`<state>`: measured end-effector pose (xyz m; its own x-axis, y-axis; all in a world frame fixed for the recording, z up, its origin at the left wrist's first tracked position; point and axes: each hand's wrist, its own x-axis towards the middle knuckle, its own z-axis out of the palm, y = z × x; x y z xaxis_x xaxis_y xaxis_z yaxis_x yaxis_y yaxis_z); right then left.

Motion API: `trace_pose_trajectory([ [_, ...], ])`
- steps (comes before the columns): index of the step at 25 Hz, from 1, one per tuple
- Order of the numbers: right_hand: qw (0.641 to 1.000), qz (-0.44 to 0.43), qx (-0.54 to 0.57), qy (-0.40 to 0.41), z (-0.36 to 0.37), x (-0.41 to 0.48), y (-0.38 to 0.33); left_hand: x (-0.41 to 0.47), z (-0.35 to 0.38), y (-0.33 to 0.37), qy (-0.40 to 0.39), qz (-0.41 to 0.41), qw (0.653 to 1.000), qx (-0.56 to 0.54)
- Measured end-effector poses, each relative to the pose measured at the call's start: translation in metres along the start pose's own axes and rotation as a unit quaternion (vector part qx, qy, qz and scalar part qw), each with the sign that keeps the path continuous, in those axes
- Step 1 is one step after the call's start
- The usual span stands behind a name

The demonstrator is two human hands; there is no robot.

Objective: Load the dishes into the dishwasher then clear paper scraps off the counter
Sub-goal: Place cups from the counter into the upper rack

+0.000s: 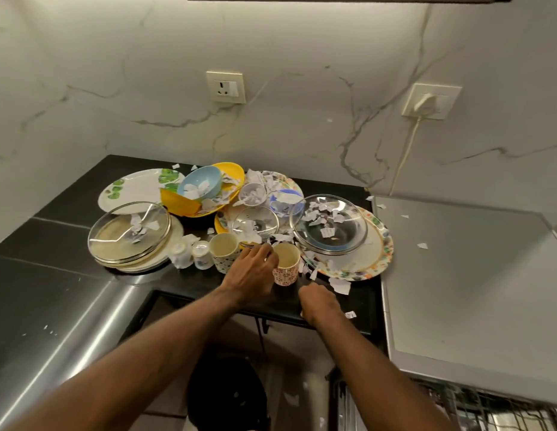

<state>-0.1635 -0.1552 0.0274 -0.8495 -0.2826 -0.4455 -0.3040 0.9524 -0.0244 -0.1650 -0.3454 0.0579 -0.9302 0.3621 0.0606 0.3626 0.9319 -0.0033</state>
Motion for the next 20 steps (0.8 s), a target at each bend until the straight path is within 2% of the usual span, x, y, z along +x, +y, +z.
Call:
trace_pose_trajectory([
  [3,1.0,0.002,-0.024,-0.009,-0.002,0.006,-0.005,-0.008,0.002,-0.02,0.004,-0.096,0.995,-0.015],
  [5,1.0,0.004,-0.026,-0.007,-0.006,0.008,-0.005,-0.01,0.004,-0.03,0.011,-0.128,0.991,-0.037],
  [10,1.0,0.017,-0.009,-0.005,-0.005,0.01,-0.007,0.004,0.014,-0.018,-0.061,-0.01,0.998,-0.018],
  [15,0.998,0.038,0.059,-0.002,0.001,0.006,-0.001,0.019,0.007,0.0,-0.031,0.017,0.999,-0.041],
  [18,0.98,0.061,0.181,0.05,0.016,0.003,0.011,0.021,0.005,0.008,-0.003,0.085,0.995,-0.043],
  [20,0.933,0.048,0.342,0.104,0.03,-0.001,0.022,0.02,0.006,0.014,0.006,0.115,0.991,-0.075],
])
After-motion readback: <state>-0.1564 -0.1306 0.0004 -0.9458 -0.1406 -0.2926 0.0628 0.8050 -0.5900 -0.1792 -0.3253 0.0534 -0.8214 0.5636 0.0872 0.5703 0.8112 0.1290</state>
